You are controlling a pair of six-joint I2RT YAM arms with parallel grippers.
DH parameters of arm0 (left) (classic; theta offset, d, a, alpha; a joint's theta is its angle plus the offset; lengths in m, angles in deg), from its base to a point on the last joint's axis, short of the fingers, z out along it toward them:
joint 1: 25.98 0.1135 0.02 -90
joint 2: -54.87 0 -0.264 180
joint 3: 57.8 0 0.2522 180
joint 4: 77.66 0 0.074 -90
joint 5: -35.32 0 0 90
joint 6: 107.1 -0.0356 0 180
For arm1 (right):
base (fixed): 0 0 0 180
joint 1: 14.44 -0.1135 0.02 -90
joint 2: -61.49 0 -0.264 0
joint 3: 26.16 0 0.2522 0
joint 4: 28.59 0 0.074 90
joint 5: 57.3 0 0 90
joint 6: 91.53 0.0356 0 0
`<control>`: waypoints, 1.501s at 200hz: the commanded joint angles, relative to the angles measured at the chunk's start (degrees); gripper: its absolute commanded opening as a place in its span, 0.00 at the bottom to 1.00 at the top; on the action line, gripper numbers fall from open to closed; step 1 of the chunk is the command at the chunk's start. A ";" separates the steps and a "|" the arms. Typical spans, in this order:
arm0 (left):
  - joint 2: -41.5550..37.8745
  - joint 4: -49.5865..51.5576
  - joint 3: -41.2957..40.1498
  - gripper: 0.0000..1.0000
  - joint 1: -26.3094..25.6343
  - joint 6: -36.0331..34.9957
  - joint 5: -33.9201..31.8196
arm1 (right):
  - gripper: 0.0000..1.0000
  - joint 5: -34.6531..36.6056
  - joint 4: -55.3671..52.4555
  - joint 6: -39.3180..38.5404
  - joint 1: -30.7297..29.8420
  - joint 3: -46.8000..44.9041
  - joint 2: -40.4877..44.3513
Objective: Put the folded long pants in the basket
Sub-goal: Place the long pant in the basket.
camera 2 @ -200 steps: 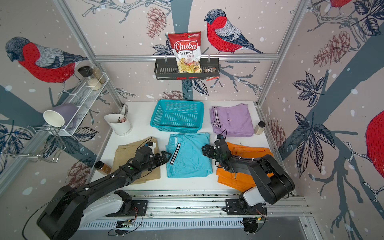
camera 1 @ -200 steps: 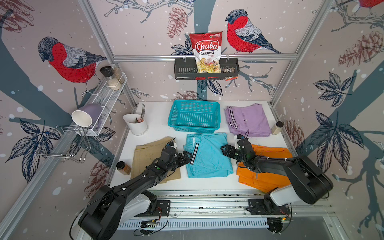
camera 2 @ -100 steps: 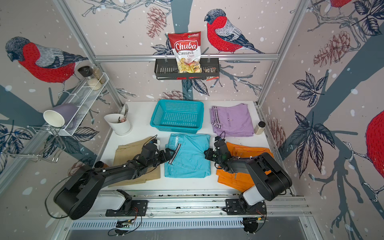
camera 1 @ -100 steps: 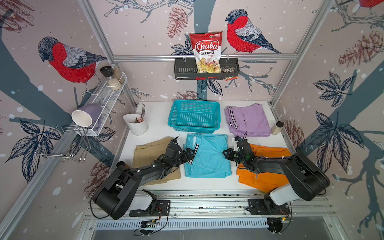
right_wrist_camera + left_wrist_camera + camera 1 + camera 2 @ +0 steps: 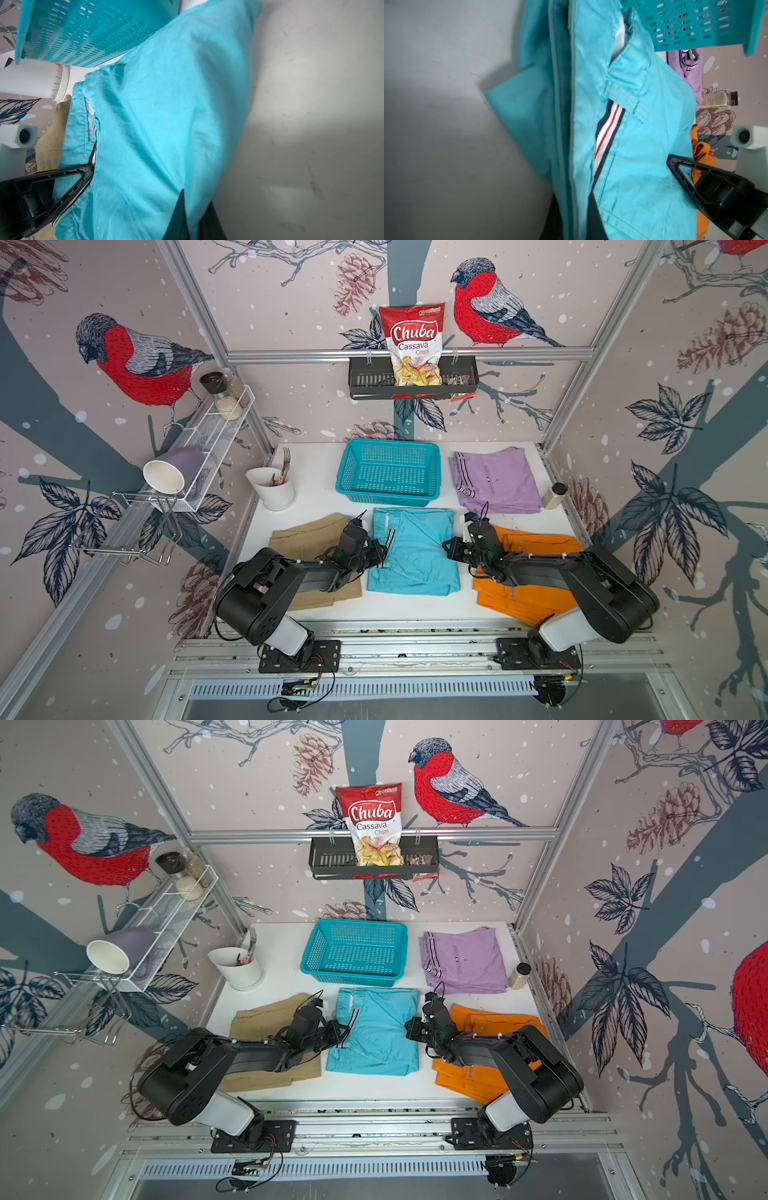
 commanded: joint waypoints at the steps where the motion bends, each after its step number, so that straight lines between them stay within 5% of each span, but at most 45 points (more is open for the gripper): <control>1: -0.18 8.60 0.20 0.00 -0.93 -0.42 -0.78 | 0.00 0.60 -1.59 -0.82 -1.54 0.23 2.45; 65: -21.99 27.78 5.79 0.00 -8.32 0.20 -10.82 | 0.00 12.64 -13.53 1.28 -12.17 1.08 21.43; 114: -33.40 37.98 15.96 0.00 -4.52 -4.95 -13.18 | 0.00 16.62 -19.60 0.05 -15.54 10.17 29.14; 145: -25.90 37.54 26.21 0.00 5.52 -9.41 -0.57 | 0.00 10.66 -21.60 -1.85 -8.99 21.47 22.52; 170: -16.48 41.03 38.03 0.00 6.96 -12.97 -2.53 | 0.00 6.14 -20.87 -3.34 -3.36 30.14 14.87; 248: 17.76 50.35 71.44 0.00 17.29 -19.14 7.39 | 0.00 -1.16 -22.61 -7.66 6.31 56.70 -18.16; 300: 25.53 48.42 73.27 0.00 18.15 -20.37 6.45 | 0.00 -1.52 -22.06 -8.74 7.22 61.88 -29.23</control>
